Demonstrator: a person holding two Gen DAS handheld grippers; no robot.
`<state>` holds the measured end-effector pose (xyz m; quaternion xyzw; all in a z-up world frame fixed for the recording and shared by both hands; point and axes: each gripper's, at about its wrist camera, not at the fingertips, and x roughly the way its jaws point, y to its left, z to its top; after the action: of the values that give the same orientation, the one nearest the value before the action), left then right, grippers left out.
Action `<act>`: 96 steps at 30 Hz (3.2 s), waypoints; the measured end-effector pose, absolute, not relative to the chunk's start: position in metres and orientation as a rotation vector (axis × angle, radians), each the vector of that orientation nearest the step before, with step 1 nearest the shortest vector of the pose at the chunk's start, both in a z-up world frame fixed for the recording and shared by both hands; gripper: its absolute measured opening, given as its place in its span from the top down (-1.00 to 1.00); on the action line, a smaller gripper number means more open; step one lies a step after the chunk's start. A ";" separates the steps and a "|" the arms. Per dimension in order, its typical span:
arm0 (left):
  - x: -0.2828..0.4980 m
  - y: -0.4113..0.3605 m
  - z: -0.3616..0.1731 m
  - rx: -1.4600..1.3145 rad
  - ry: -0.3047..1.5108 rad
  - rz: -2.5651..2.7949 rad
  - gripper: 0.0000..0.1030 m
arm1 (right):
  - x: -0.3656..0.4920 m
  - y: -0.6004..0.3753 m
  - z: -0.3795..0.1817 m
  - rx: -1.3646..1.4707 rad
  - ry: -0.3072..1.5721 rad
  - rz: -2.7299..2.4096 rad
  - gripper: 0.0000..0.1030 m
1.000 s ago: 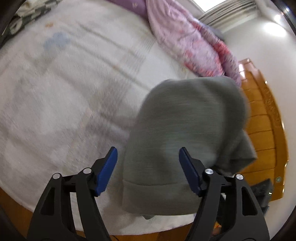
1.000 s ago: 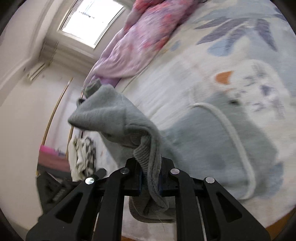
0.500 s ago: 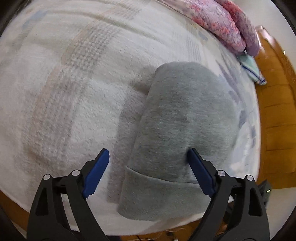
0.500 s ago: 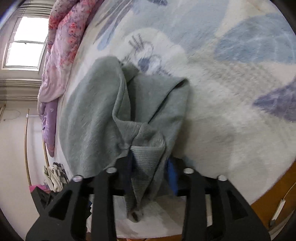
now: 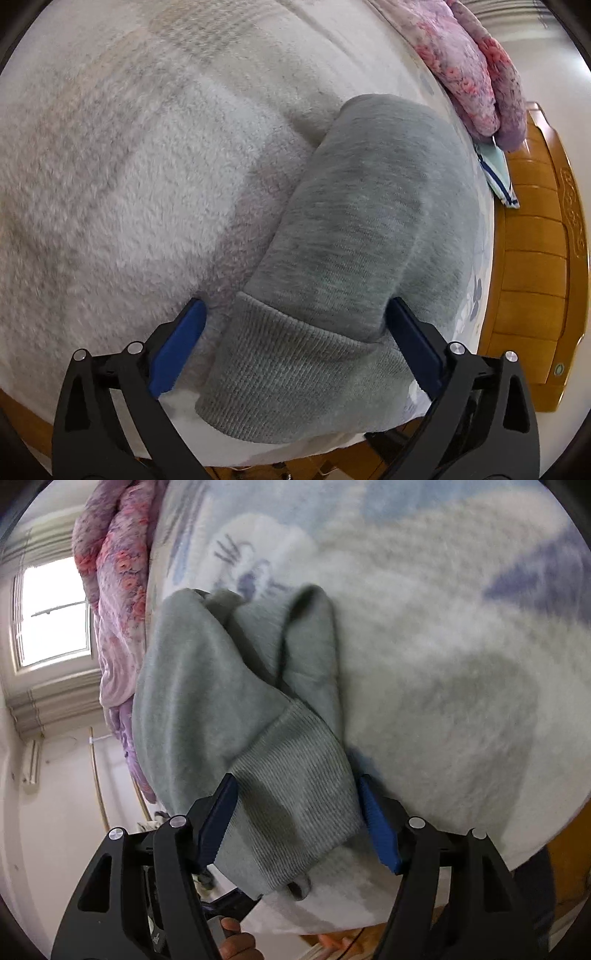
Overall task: Fold large clothes
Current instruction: 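Lift the folded grey hoodie off the bed with both grippers, then carry the hoodie to the clothes stack and lower it on top with both grippers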
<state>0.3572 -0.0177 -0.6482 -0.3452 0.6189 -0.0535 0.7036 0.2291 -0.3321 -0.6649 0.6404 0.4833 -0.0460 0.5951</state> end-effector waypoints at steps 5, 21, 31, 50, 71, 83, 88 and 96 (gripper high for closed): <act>0.359 -0.022 -0.647 -0.814 1.368 -0.130 -0.63 | 0.214 -0.322 -0.681 1.659 1.029 -0.091 -0.41; 0.367 -0.021 -0.639 -0.804 1.410 -0.154 -0.21 | 0.261 -0.302 -0.689 1.624 1.018 -0.030 -0.56; 0.385 -0.033 -0.562 -0.732 1.380 -0.205 0.24 | 0.274 -0.311 -0.608 1.550 0.926 0.166 0.37; 0.378 0.107 -0.290 -0.702 1.018 -0.102 0.27 | 0.395 -0.156 -0.356 1.218 0.995 0.674 0.39; 0.471 0.530 -0.256 -0.638 0.889 -0.044 0.27 | 0.539 0.287 -0.308 0.939 0.973 0.808 0.40; 0.548 0.679 -0.342 -0.511 0.934 0.068 0.27 | 0.589 0.444 -0.402 0.865 1.070 0.672 0.40; 0.544 0.696 -0.394 -0.543 1.006 0.096 0.25 | 0.573 0.466 -0.442 0.824 1.176 0.610 0.37; 0.536 0.704 -0.425 -0.521 1.091 0.158 0.14 | 0.539 0.453 -0.462 0.737 1.291 0.463 0.10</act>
<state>0.5362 0.7041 -0.4249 -0.2445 0.5125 0.0741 0.8198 0.5394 0.4532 -0.4618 0.3325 0.5824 0.2090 0.7117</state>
